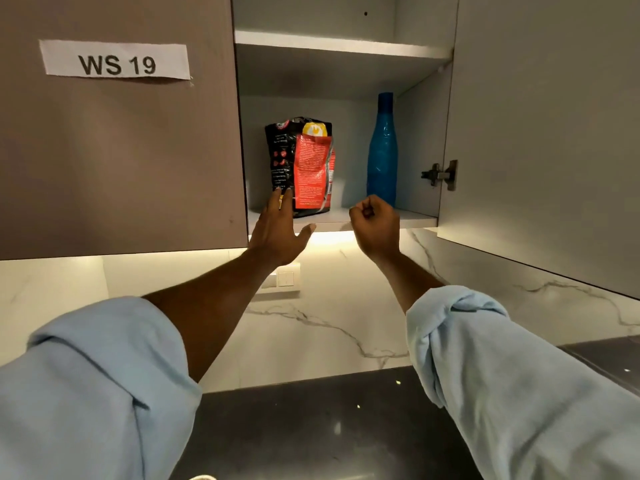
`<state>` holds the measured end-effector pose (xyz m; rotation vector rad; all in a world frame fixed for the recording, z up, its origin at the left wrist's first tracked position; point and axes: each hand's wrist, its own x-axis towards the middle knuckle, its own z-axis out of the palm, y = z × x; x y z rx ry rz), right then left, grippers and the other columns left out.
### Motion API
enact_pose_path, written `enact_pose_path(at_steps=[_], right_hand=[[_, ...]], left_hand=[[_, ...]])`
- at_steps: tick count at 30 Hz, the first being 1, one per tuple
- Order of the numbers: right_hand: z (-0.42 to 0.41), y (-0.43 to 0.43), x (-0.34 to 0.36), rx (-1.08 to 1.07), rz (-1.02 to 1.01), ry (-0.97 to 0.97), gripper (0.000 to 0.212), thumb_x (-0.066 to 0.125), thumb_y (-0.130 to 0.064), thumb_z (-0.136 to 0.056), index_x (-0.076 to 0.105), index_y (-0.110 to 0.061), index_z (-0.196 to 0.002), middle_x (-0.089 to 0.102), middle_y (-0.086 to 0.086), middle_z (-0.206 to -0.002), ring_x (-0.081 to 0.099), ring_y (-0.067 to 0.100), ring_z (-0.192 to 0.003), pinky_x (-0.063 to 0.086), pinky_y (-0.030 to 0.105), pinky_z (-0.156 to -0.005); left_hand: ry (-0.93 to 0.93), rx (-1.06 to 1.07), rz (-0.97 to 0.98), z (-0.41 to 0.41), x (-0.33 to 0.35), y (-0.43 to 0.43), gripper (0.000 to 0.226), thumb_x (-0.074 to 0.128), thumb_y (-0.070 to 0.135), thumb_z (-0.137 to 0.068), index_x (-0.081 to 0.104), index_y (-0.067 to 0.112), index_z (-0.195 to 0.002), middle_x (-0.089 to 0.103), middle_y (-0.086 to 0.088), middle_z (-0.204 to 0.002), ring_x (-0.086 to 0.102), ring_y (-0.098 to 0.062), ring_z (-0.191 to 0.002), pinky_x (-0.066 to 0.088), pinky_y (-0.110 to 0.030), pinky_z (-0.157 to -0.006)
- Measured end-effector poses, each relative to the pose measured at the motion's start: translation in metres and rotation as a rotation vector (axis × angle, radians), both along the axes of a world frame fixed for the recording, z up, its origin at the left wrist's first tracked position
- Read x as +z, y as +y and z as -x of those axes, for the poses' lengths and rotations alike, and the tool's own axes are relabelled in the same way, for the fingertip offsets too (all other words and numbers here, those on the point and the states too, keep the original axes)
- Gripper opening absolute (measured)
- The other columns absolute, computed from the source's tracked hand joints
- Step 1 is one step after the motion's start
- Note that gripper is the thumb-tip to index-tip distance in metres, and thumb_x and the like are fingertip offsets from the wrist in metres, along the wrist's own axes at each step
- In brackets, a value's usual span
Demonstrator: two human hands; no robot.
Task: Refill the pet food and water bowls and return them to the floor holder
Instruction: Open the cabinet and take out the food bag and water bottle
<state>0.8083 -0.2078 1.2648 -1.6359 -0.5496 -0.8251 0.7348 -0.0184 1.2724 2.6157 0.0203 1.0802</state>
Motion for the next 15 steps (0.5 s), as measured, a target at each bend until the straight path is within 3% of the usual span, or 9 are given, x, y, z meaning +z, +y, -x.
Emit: enact_pose_path(at_steps=[3, 7, 12, 15], right_hand=[[-0.017, 0.006, 0.012, 0.01, 0.105, -0.031, 0.012, 0.066, -0.014, -0.098, 0.061, -0.007, -0.089, 0.059, 0.001, -0.075, 0.054, 0.012, -0.07, 0.048, 0.023, -0.07], [-0.048, 0.013, 0.03, -0.05, 0.261, -0.04, 0.008, 0.069, -0.013, -0.097, 0.064, -0.011, -0.102, 0.066, 0.005, -0.094, 0.064, 0.021, -0.087, 0.057, 0.033, -0.08], [-0.083, 0.026, 0.055, 0.002, 0.453, 0.044, 0.02, 0.074, -0.024, -0.096, 0.064, -0.016, -0.112, 0.064, -0.002, -0.104, 0.066, 0.023, -0.1, 0.056, 0.037, -0.09], [-0.105, 0.033, 0.062, 0.062, 0.583, 0.15, 0.048, 0.078, -0.035, -0.093, 0.059, -0.012, -0.131, 0.061, -0.001, -0.119, 0.063, 0.024, -0.109, 0.057, 0.036, -0.09]], left_hand=[[-0.022, -0.032, 0.088, -0.018, 0.011, 0.0, 0.086, 0.064, 0.047, -0.1, 0.022, 0.011, -0.165, 0.018, -0.014, -0.172, 0.025, -0.034, -0.158, 0.032, -0.052, -0.125], [-0.056, -0.009, 0.256, -0.047, 0.028, -0.003, 0.075, 0.069, 0.034, -0.099, 0.032, 0.009, -0.159, 0.037, -0.015, -0.159, 0.041, -0.036, -0.147, 0.04, -0.053, -0.119], [-0.029, -0.004, 0.546, -0.075, 0.054, 0.002, 0.111, 0.09, 0.033, -0.08, 0.018, 0.013, -0.162, 0.043, -0.017, -0.156, 0.045, -0.037, -0.144, 0.041, -0.052, -0.118], [0.002, -0.042, 0.75, -0.09, 0.06, 0.011, 0.125, 0.097, 0.029, -0.071, 0.013, 0.017, -0.162, 0.049, -0.013, -0.153, 0.049, -0.036, -0.142, 0.042, -0.054, -0.118]])
